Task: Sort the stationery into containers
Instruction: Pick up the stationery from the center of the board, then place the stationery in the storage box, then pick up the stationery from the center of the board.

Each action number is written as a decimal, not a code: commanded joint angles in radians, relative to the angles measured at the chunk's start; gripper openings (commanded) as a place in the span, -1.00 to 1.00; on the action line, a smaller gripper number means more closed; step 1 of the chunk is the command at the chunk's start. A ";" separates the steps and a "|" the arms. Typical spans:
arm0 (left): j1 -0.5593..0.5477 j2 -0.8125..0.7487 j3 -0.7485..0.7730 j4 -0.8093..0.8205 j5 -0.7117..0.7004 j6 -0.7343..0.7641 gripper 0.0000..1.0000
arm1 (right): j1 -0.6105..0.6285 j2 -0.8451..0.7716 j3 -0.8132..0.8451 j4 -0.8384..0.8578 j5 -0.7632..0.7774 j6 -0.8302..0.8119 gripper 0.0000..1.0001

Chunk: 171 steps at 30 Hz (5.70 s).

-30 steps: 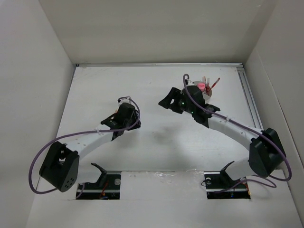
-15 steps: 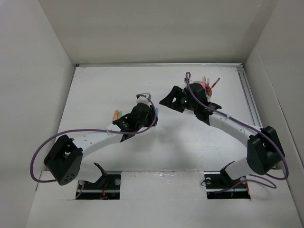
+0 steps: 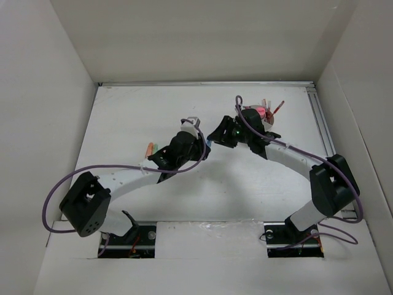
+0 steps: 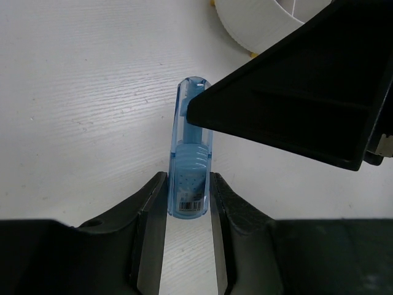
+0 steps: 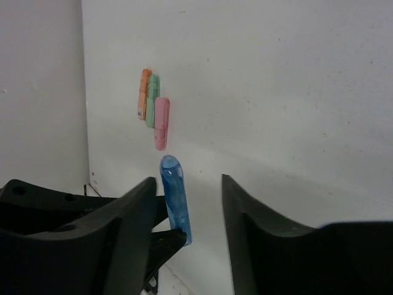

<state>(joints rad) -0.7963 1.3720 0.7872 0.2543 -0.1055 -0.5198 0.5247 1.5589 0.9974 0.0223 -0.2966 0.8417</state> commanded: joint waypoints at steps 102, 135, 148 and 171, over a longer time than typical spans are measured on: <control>0.045 -0.241 -0.137 0.108 -0.009 0.017 0.61 | -0.180 0.431 0.853 -0.512 1.015 -0.236 -0.07; 0.155 -0.082 -0.085 -0.526 -0.483 -0.350 0.32 | 0.146 -0.169 0.098 -0.114 0.763 -0.010 -0.22; 0.238 0.053 -0.066 -0.487 -0.468 -0.280 0.27 | 0.074 -0.224 0.041 -0.071 0.660 -0.010 -0.19; 0.259 0.133 -0.043 -0.337 -0.288 -0.163 -0.71 | 0.084 -0.197 0.052 -0.071 0.637 -0.020 0.13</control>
<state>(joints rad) -0.5411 1.5585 0.7795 -0.1291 -0.4900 -0.7242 0.6033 1.3567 1.0340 -0.0967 0.3599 0.8295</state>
